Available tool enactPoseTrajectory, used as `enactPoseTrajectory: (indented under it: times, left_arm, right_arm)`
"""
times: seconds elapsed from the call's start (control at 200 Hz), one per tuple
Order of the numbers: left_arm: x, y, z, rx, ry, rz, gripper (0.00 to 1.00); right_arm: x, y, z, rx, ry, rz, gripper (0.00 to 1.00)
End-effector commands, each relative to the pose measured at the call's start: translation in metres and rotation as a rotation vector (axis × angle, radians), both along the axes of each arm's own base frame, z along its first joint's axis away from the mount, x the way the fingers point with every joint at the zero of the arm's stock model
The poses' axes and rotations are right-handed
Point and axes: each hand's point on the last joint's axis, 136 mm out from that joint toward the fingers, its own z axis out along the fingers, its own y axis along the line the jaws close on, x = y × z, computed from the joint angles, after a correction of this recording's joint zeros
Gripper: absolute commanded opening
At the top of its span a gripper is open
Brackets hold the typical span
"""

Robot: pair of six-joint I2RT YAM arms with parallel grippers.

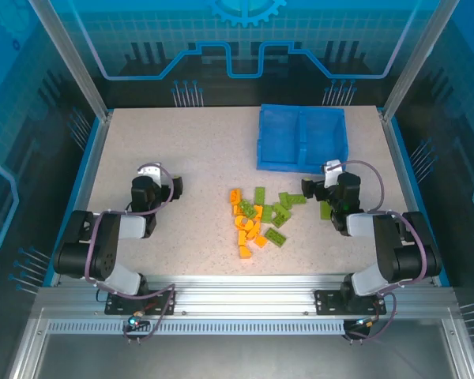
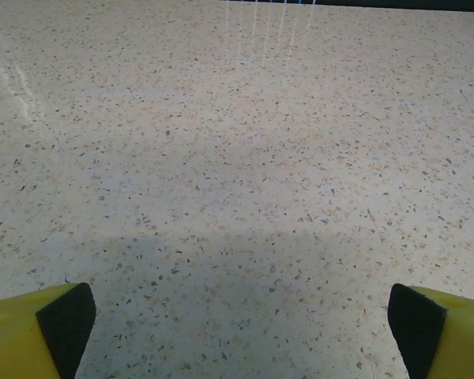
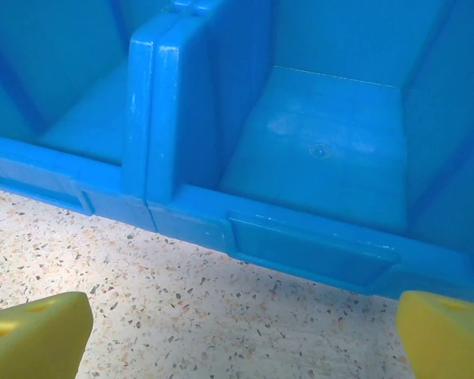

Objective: Sort the legos into containers by color

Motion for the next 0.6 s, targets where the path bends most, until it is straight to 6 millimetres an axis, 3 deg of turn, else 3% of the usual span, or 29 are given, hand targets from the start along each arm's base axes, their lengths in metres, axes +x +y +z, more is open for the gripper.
enactPoseTrajectory:
  times: [0.0,0.595]
  left_arm:
    - [0.0062,-0.0002,0.0114,-0.022,-0.034,-0.004,0.99]
    - [0.0056,0.0002,0.0108,-0.022,-0.032,-0.003,0.99]
  right_arm:
    - [0.0056,-0.0052,0.0077,-0.006,-0.022,-0.006,1.00]
    - [0.0056,-0.0033,0.0128,-0.013,-0.021,0.001,1.00]
